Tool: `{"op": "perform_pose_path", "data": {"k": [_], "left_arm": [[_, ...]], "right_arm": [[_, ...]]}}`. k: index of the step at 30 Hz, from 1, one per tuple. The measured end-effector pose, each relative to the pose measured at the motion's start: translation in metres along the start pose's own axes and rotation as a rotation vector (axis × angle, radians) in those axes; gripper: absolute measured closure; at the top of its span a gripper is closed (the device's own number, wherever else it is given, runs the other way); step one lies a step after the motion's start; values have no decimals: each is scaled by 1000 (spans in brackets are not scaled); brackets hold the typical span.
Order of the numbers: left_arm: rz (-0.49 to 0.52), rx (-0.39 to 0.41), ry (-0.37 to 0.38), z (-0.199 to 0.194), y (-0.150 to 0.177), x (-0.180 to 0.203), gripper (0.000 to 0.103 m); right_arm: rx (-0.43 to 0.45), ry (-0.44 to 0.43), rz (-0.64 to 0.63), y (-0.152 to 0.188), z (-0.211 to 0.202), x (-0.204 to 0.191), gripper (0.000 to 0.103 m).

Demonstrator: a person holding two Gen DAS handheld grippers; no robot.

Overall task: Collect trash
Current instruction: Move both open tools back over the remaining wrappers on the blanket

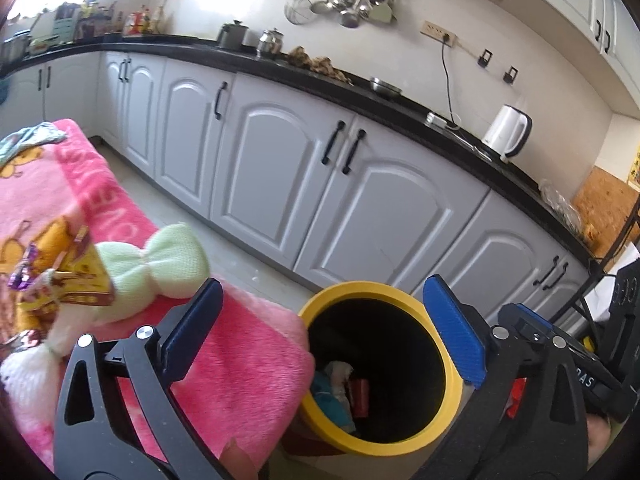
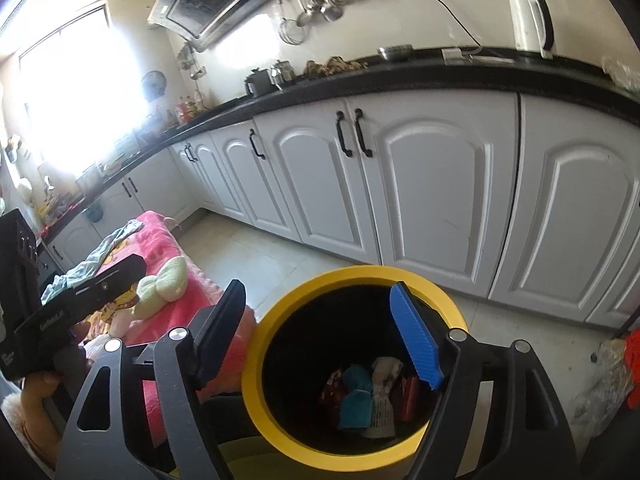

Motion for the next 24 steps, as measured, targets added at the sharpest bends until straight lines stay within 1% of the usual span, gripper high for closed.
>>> {"op": "perform_pose_path", "data": {"k": [8, 18, 24], "left_arm": [[-21, 49, -46, -32, -2, -24, 11], [-68, 102, -87, -66, -6, -54, 11], [-90, 140, -128, -90, -7, -75, 11]], "right_arm": [[24, -34, -80, -1, -10, -32, 25], [25, -73, -140, 1, -16, -66, 22], [20, -94, -180, 5, -18, -88, 21]]}}
Point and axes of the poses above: each gripper's, at about its wrist camera, not at the fingertips, and z roughly the way its jaws point, x to its right, y to its underside, the point moved 7 cm from there along z, roughly the way its jaws point, and after that the axes turned 5 degrees about -x, right-handed, at the moved point
